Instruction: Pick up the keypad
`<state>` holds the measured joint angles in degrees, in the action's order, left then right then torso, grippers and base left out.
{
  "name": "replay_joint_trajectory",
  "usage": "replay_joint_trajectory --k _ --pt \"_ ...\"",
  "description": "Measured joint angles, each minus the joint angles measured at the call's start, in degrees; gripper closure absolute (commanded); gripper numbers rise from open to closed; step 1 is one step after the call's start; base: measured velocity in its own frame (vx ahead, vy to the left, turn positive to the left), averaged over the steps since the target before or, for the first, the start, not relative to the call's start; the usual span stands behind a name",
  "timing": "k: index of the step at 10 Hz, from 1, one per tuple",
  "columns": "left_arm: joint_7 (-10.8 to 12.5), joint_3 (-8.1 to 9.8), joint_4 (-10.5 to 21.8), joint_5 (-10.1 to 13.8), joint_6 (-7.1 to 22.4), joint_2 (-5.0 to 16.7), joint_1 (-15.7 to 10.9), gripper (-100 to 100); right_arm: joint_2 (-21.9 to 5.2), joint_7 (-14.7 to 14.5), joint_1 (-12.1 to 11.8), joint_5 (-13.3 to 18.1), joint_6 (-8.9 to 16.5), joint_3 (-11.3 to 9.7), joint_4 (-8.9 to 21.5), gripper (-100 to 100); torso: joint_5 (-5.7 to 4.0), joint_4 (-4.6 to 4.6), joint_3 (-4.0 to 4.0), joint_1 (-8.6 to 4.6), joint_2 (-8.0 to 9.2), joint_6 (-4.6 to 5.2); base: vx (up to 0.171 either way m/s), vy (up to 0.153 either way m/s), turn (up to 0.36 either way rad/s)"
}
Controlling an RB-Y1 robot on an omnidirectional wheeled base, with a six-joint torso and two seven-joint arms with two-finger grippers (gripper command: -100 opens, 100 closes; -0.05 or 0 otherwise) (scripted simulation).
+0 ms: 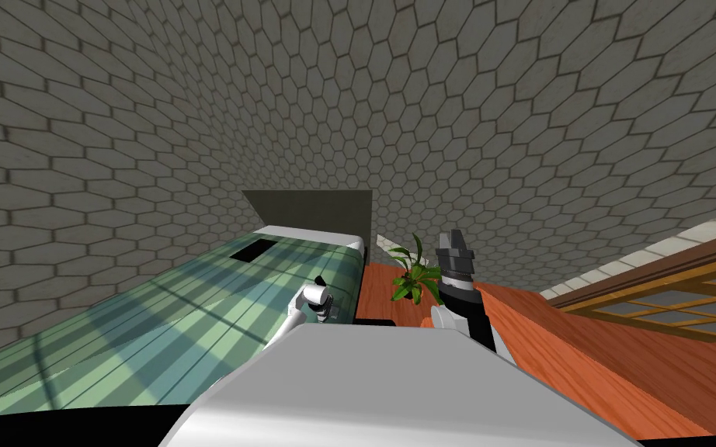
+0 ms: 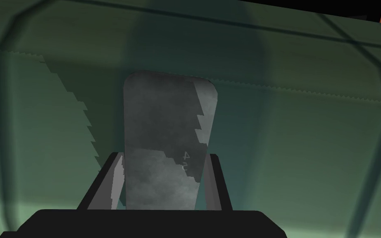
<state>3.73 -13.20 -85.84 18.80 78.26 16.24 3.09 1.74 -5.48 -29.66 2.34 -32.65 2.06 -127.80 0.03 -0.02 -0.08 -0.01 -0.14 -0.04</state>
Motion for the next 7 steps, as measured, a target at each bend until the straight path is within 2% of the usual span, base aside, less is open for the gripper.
replay_joint_trajectory --k 1,2,6,7 --pt "0.0 0.01 0.0 0.0 0.0 0.0 0.0 0 0.0 0.0 0.0 0.0 0.0 0.0 0.0 0 0.0 0.0 0.0 0.0 0.0 0.01 0.0 0.0 0.0" --pt "0.0 0.01 0.0 0.0 0.0 0.0 0.0 100 0.0 0.0 0.0 0.0 0.0 0.0 0.0 0 0.0 0.0 0.0 0.0 -0.01 0.01 0.003 -0.003 0.043" --pt "0.8 0.04 -4.1 0.8 3.8 1.0 -0.1 100 0.0 0.0 0.0 0.0 0.0 0.0 0.0 0 -0.02 0.0 -0.01 -0.02 -0.01 0.01 0.003 -0.003 0.021" --pt "0.9 0.06 -4.3 0.9 4.0 1.1 -0.1 0 0.0 0.0 0.0 0.0 0.0 0.0 0.0 0 0.0 -0.01 -0.01 -0.01 -0.01 0.01 0.0 0.0 0.0"
